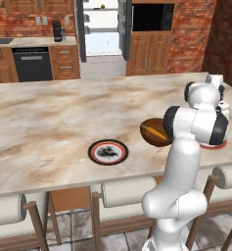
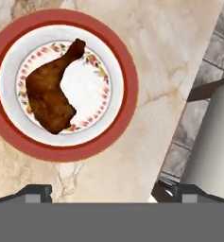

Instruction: Pick the chicken drumstick and carrot from their plates and place them in the bowl. Then put the bowl in the fridge.

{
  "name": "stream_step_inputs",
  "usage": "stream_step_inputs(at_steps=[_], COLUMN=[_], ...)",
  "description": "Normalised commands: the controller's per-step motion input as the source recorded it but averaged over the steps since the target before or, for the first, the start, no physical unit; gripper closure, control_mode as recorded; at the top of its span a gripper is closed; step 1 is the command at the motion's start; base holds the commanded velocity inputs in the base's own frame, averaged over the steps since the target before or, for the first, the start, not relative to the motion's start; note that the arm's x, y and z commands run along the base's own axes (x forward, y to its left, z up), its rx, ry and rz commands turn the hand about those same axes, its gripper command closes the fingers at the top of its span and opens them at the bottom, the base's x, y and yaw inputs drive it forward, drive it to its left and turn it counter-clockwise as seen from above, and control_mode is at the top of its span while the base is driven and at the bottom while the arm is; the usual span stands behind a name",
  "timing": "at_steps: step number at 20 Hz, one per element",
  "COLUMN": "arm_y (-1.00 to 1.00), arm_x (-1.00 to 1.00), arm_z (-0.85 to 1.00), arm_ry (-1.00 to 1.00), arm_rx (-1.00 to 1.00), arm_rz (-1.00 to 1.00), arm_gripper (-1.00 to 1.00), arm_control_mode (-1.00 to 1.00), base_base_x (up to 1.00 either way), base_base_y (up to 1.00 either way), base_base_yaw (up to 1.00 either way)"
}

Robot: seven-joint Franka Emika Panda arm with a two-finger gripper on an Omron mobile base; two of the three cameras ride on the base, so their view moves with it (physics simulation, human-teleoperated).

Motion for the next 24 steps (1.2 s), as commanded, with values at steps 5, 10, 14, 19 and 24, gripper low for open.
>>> stream_step_inputs(at_steps=[5, 10, 14, 19, 24], arm_y=[-0.37, -0.30, -0.15, -0.08, 0.00], arm_x=[0.20, 0.18, 0.12, 0.15, 0.23], arm_z=[-0.25, -0.28, -0.30, -0.35, -0.37], arm_ry=[-0.02, 0.00, 0.00, 0.00, 0.00], arm_rx=[0.02, 0.05, 0.06, 0.01, 0.00], arm_rz=[-0.42, -0.36, -0.23, -0.09, 0.02], arm_gripper=[-1.00, -1.00, -1.00, -1.00, -1.00], arm_control_mode=[-1.00, -1.00, -1.00, -1.00, -1.00], base_base_x=[0.00, 0.00, 0.00, 0.00, 0.00], base_base_y=[0.00, 0.00, 0.00, 0.00, 0.00], base_base_yaw=[0.00, 0.00, 0.00, 0.00, 0.00])
